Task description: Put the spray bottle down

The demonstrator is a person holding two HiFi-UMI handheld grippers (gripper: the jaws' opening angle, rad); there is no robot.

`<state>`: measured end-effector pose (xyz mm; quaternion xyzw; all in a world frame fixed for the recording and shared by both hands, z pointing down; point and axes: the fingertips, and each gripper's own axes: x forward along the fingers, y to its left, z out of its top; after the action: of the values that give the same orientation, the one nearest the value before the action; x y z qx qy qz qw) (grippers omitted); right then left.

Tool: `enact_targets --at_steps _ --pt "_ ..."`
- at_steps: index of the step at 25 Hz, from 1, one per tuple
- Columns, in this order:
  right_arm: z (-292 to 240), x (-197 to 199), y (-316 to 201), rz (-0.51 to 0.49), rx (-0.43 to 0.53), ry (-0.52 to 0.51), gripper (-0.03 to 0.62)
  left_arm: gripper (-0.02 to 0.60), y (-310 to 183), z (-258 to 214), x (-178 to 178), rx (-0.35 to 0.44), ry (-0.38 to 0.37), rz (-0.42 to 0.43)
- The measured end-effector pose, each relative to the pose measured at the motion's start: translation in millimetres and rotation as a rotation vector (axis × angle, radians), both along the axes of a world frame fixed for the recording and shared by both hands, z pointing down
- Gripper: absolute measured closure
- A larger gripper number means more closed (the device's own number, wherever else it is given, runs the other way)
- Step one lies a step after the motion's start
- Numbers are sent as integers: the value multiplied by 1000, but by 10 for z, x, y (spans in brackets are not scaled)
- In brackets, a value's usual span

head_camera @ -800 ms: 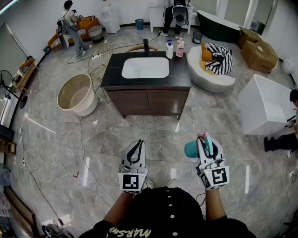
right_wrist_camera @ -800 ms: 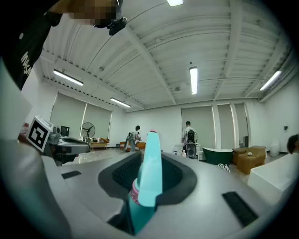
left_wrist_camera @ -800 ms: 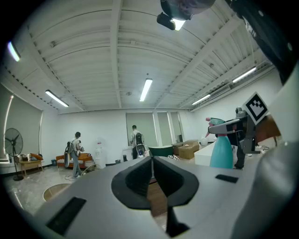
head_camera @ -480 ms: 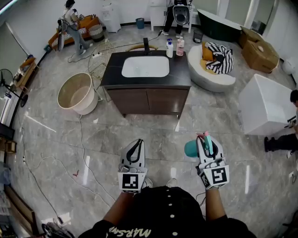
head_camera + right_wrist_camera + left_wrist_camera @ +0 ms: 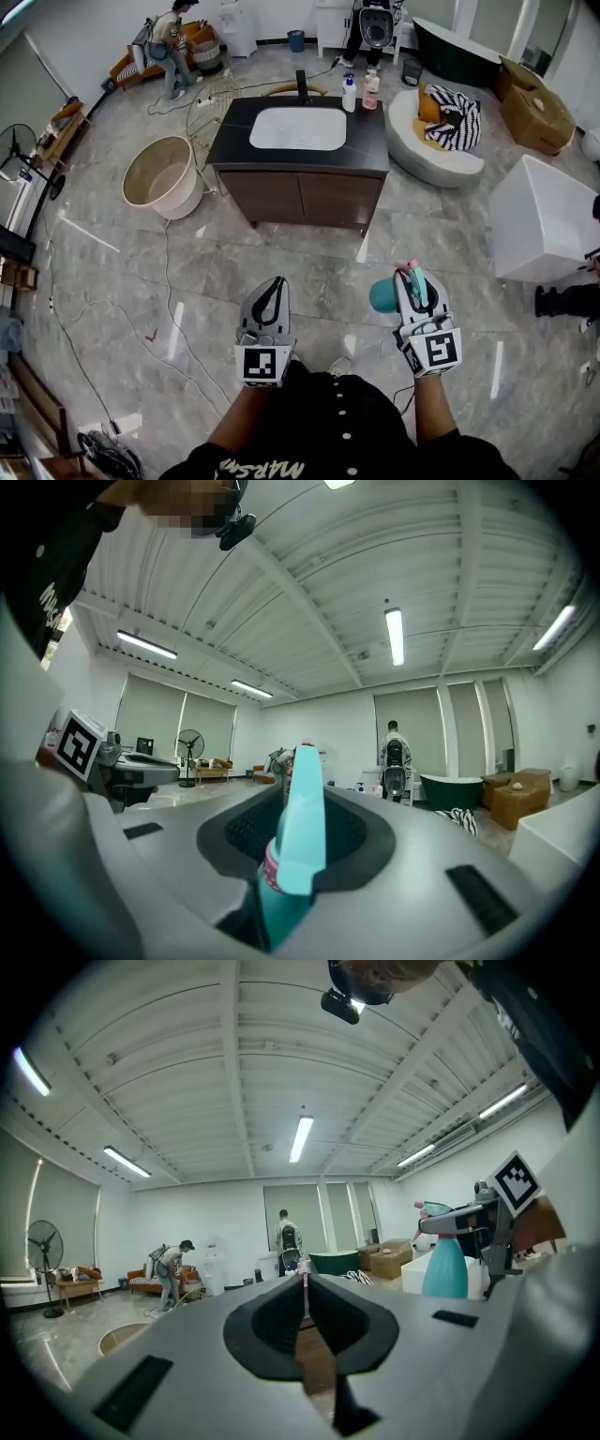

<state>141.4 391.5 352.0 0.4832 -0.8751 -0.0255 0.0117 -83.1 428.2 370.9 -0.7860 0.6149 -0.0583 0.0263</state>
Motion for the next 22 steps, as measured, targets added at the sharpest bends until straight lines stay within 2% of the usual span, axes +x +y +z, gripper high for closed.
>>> enact_targets --at_steps 5,10,15,22 --pt "72 16 -133 -27 1 5 503 560 -49 14 52 2 28 -38" --pt "121 -46 -377 -33 -6 -6 503 560 -256 55 22 2 23 -47" --pt "133 -137 -676 -18 5 -2 503 560 -601 106 -76 18 35 -35" --pt "50 -259 -1274 27 18 9 503 560 -1330 66 -190 22 39 18"
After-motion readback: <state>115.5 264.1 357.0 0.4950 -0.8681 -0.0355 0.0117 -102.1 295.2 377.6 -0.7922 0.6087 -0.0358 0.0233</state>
